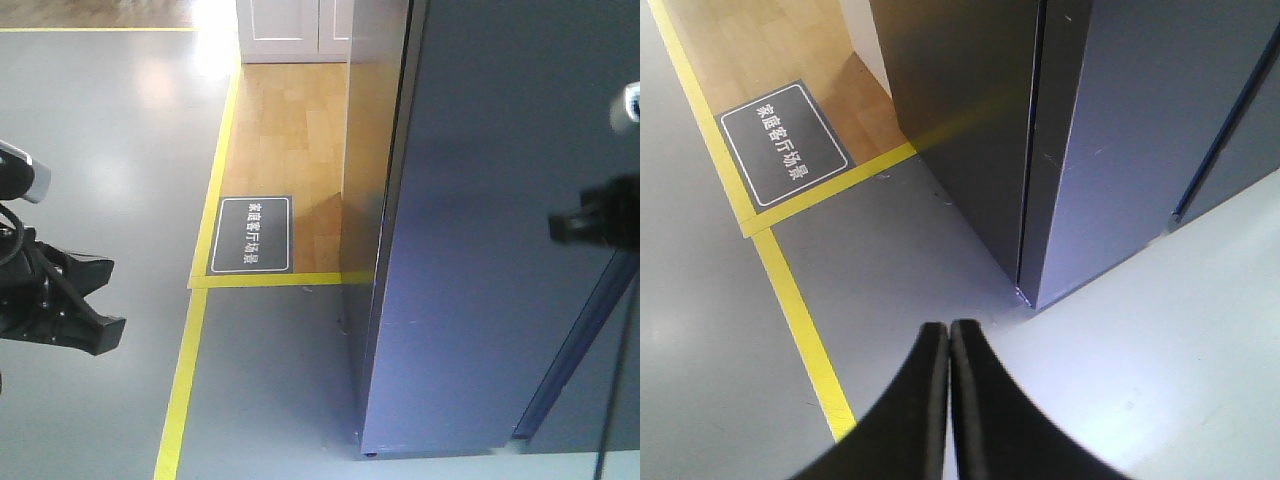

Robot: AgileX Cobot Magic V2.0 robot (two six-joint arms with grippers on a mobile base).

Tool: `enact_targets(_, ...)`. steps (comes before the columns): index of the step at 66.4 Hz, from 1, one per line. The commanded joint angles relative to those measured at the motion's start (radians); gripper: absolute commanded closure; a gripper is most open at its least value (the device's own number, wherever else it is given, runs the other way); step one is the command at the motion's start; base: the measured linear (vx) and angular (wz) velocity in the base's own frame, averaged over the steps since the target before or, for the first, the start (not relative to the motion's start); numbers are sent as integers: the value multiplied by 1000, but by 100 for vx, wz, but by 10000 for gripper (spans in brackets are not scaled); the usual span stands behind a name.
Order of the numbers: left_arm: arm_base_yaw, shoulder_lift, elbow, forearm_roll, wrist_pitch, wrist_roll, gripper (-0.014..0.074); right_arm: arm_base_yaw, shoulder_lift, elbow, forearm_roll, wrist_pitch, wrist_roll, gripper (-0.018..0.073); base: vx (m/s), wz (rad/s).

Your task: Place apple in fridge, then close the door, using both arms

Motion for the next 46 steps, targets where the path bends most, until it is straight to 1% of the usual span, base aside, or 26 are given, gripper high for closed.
enact_targets(1, 1, -10, -24, 0, -61, -10, 603, 1, -107, 51, -52, -1, 51, 562, 0, 0)
enact_targets(10, 1, -10, -24, 0, -61, -10, 603, 1, -217, 141, -152, 97, 129, 562, 0, 0)
enact_targets(14, 1, -10, -24, 0, -61, -10, 603, 1, -266, 169, -174, 141, 153, 562, 0, 0)
enact_targets(25, 1, -10, -24, 0, -61, -10, 603, 1, -380, 207, -174, 259, 153, 562, 0, 0)
enact_targets(36, 1, -10, -24, 0, -61, -10, 603, 1, -489, 236, -157, 319, 153, 562, 0, 0)
enact_targets(46, 1, -10, -24, 0, -61, -10, 603, 1, -567, 288, -144, 345, 152, 562, 0, 0)
